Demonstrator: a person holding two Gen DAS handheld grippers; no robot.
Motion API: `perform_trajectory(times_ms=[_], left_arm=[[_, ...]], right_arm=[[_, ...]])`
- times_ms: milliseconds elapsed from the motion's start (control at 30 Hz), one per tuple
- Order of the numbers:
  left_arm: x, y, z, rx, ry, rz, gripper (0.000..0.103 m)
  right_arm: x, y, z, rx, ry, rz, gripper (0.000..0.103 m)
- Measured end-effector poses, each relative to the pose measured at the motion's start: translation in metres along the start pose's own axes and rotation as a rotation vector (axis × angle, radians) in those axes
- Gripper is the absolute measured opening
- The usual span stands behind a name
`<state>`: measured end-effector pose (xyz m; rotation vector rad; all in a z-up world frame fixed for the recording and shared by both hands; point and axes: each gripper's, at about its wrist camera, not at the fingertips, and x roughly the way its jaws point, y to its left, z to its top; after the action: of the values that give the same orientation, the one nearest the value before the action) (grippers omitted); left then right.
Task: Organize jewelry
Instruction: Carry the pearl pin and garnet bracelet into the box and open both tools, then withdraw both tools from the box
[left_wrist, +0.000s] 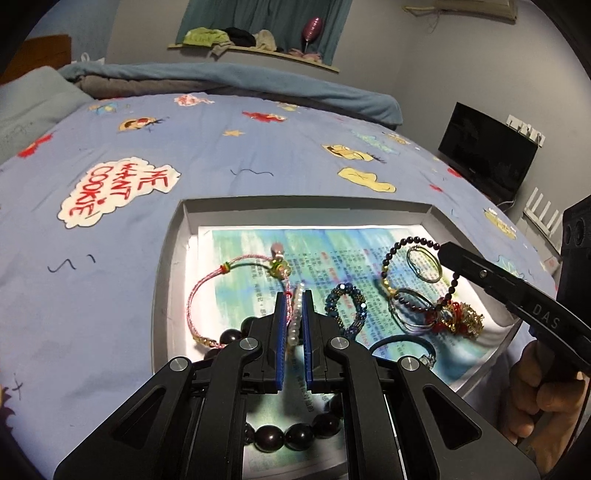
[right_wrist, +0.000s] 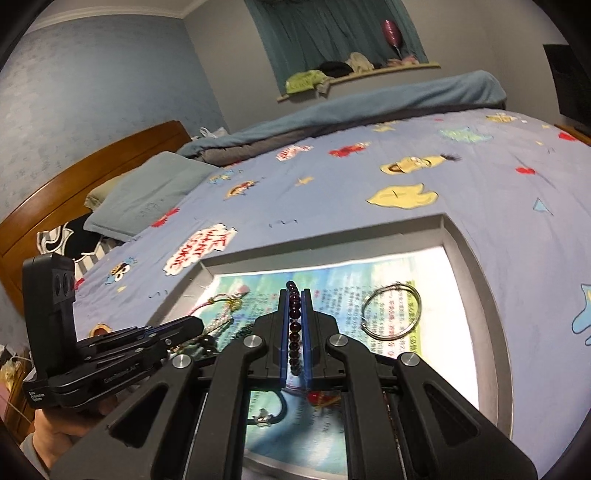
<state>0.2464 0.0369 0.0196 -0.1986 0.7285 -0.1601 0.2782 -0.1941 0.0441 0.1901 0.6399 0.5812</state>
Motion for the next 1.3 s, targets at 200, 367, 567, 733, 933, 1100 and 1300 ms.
perform_trajectory(times_ms=[200, 367, 567, 733, 933, 1100, 1300], left_arm=[[-0.002, 0.002, -0.001, -0.003, -0.013, -0.021, 0.014], [-0.013, -0.003, -0.003, 0.022, -0.058, -0.023, 0.051], [-0.032, -0.009, -0.006, 0.047, -0.133, 0.001, 0.079], [-0.050, -0.009, -0.012, 0.057, -0.178, 0.012, 0.089], [-0.069, -0.009, -0.025, 0.081, -0.196, 0.027, 0.093], [-0.079, -0.012, -0.034, 0.090, -0.212, 0.033, 0.095], [-0.085, -0.025, -0.051, 0.132, -0.220, 0.054, 0.097]], right_arm=[[0.007, -0.004, -0.003, 0.010, 0.029, -0.030, 0.008], [0.000, -0.002, -0.002, -0.005, 0.004, -0.040, 0.038], [-0.022, 0.004, -0.006, -0.049, -0.056, -0.038, 0.056], [-0.042, 0.013, -0.013, -0.117, -0.083, -0.063, 0.066], [-0.062, 0.013, -0.022, -0.149, -0.104, -0.082, 0.078], [-0.073, 0.012, -0.030, -0.163, -0.106, -0.081, 0.088], [-0.084, 0.018, -0.044, -0.204, -0.103, -0.083, 0.097]])
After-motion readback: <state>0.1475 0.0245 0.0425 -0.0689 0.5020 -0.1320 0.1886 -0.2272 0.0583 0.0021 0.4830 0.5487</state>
